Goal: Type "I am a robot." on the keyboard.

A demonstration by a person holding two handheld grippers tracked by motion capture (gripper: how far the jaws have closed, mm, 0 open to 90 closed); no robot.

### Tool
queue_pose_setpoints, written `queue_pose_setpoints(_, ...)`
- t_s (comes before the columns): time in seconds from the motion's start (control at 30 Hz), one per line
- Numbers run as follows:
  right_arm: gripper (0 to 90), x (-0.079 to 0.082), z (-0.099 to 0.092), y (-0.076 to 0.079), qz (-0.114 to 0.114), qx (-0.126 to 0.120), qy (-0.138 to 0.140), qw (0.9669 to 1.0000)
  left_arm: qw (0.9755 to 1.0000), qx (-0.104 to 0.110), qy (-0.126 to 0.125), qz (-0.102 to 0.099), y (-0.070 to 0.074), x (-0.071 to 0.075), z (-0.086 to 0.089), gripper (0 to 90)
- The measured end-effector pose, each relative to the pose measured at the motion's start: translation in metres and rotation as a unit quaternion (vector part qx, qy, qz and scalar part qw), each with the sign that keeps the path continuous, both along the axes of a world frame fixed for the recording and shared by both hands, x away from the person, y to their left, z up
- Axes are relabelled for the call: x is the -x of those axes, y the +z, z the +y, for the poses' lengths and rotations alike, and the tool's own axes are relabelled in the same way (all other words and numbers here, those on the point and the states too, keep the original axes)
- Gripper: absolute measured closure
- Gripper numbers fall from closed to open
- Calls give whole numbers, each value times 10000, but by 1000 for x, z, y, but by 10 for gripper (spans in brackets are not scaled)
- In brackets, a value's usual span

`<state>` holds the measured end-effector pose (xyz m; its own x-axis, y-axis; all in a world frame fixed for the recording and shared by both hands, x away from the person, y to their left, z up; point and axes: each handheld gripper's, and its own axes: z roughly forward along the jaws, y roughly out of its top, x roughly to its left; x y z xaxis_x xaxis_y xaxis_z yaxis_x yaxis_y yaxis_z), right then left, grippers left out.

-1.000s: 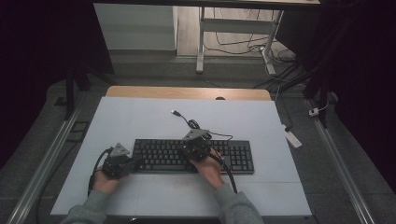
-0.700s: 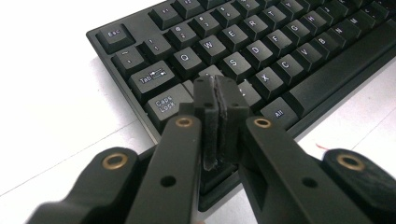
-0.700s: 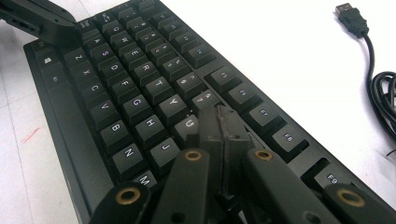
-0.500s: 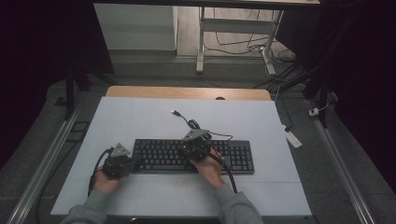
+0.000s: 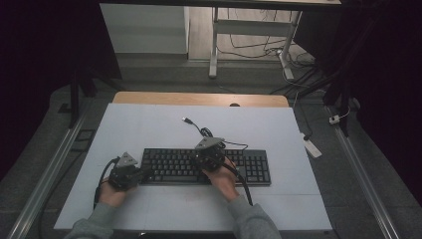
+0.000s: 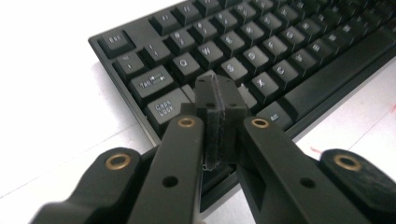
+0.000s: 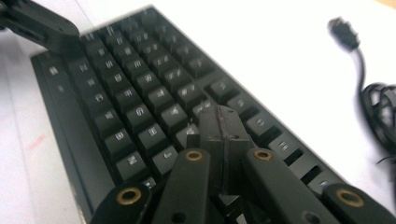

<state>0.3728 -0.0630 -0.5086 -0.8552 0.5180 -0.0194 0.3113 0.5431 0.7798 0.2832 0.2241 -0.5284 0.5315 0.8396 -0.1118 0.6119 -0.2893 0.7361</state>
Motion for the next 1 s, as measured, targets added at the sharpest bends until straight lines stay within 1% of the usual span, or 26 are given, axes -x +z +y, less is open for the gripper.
queue_pose_setpoints(0.03,897,1,-1,2,-44,-45,-12,10000,10000,20,15,-21,1,0,0,887)
queue_pose_setpoints(0.1,897,3,-4,6,-41,-121,6,9999,10000,44,11,-48,2,1,1,887)
queue_pose_setpoints(0.23,894,6,-13,9,-41,-161,36,9999,9999,136,8,-104,4,3,2,884)
queue_pose_setpoints(0.33,808,9,-24,12,-24,-267,-10,9996,9996,233,20,-162,6,4,4,857)
queue_pose_setpoints(0.37,792,10,-28,12,-11,-278,-17,9996,9995,268,29,-172,6,4,5,844)
queue_pose_setpoints(0.4,756,13,-36,14,-2,-303,-38,9995,9994,302,43,-186,7,4,5,804)
queue_pose_setpoints(0.43,756,13,-36,14,-2,-303,-38,9995,9993,319,36,-206,7,4,6,804)
queue_pose_setpoints(0.47,737,15,-40,14,-19,-269,-44,9996,9991,348,46,-220,7,5,6,776)
queue_pose_setpoints(0.5,702,18,-49,15,-20,-293,-57,9996,9990,388,51,-226,8,5,7,717)
queue_pose_setpoints(0.63,670,25,-65,16,-30,-305,-74,9995,9982,529,40,-268,9,5,8,618)
queue_pose_setpoints(0.67,646,27,-69,17,-49,-271,-90,9996,9982,538,41,-273,9,5,8,597)
queue_pose_setpoints(0.7,646,27,-69,17,-49,-271,-90,9996,9981,541,40,-277,9,5,8,597)
queue_pose_setpoints(0.73,639,29,-73,17,-77,-266,-113,9996,9981,539,43,-286,9,5,8,579)
queue_pose_setpoints(0.77,627,33,-82,17,-112,-251,-137,9995,9981,548,45,-288,10,5,8,535)
queue_pose_setpoints(0.8,627,33,-82,17,-112,-251,-137,9995,9980,559,52,-292,10,5,8,535)
queue_pose_setpoints(0.83,622,35,-86,16,-124,-267,-142,9995,9980,565,58,-295,10,5,8,518)
queue_pose_setpoints(0.9,612,38,-94,17,-160,-217,-177,9995,9979,570,61,-292,10,5,8,486)
queue_pose_setpoints(1.0,597,42,-109,17,-167,-257,-257,9992,9980,565,63,-293,10,5,8,435)
